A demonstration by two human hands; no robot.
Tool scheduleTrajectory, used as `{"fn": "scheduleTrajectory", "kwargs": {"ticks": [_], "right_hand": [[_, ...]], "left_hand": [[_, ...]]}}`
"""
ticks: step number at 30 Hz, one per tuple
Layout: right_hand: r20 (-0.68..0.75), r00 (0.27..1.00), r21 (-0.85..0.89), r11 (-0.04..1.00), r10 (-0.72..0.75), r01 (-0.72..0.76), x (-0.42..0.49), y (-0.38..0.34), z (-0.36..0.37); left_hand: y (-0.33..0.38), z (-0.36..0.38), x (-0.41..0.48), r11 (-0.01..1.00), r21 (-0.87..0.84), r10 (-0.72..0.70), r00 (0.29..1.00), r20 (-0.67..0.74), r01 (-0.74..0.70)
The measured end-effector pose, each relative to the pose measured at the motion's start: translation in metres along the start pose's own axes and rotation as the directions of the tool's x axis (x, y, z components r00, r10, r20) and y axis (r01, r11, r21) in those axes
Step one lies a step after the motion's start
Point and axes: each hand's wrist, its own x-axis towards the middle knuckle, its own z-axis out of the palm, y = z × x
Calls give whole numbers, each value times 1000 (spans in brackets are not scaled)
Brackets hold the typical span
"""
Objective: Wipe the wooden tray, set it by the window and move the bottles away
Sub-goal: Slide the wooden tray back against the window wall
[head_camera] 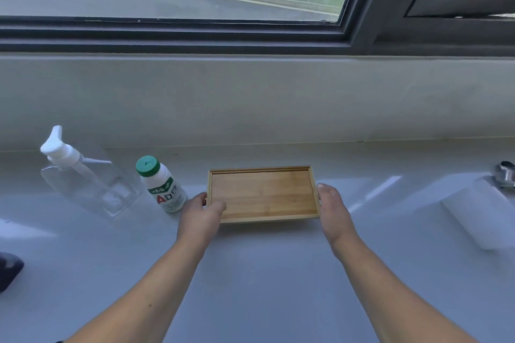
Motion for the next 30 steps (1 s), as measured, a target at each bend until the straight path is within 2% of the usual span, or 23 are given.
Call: {"fn": "scheduleTrajectory", "kwargs": {"ticks": [7, 16, 21, 30], "right_hand": [[44, 999, 40, 999, 27, -29, 45, -13, 0], [83, 995, 105, 992, 56, -65, 87, -25, 6], [65, 997, 134, 990, 44, -53, 103, -29, 9], [38, 999, 20, 1000, -22, 21, 122, -29, 14]], "left_hand": [[20, 22, 34, 999, 11, -48, 998, -35, 48], [35, 47, 75, 999, -11, -36, 995, -95, 35], [40, 53, 92, 999, -27, -46, 993, -111, 44], [47, 59, 111, 997, 44, -62, 985, -158, 70]]}}
